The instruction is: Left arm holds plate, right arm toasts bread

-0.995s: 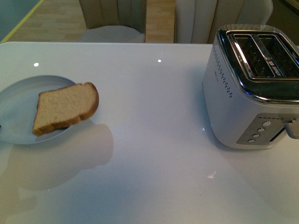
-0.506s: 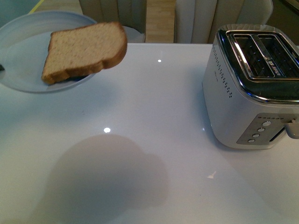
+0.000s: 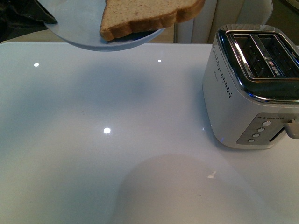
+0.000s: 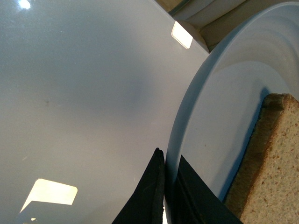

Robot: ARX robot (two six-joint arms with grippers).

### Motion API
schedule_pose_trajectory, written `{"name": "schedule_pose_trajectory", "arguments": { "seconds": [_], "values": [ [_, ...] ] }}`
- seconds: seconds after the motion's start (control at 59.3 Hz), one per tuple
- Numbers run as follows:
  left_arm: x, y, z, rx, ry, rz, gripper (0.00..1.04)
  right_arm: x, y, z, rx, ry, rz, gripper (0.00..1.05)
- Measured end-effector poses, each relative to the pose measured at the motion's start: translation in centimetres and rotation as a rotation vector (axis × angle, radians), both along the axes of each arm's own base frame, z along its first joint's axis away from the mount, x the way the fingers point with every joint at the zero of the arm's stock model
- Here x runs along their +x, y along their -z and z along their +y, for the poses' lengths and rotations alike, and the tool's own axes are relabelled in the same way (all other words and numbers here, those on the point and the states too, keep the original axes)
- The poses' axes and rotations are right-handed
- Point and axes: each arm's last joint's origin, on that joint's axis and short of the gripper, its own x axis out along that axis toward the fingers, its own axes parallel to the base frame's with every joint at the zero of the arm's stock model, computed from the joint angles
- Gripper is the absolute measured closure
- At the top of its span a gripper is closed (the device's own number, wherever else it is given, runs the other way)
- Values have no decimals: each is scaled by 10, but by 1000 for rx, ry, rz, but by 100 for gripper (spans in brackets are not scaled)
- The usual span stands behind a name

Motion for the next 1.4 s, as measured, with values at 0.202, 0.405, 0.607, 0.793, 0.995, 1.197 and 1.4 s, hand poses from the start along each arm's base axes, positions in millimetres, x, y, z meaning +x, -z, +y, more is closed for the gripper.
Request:
{"name": "schedule_pose_trajectory", "arguments": {
  "seconds": [0.202,0.405,0.607,0.793,0.995,1.197,1.4],
  "values": [
    [-5,-2,-15,-24,16,11,102,0,0,0,0,0,0,9],
    [-10,-6,-21,-35,22,22,102,1,2,0,142,-150,307,9],
    [-15,-8,-28,-39,36,39,102,19,8,-1,419,-268,639,9],
    [-19,-13,-33,-51,49,39,102,60,-9,-4,520,-331,613,9],
    [-24,-15,-37,-55,69,53,102,102,-23,3,681,-466,581,9],
    [-29,-21,-38,-61,82,56,102,146,-42,24,794,-571,527,9],
    [-31,-21,-40,-72,105,70,102,169,-49,47,790,-619,555,9]
  ]
}}
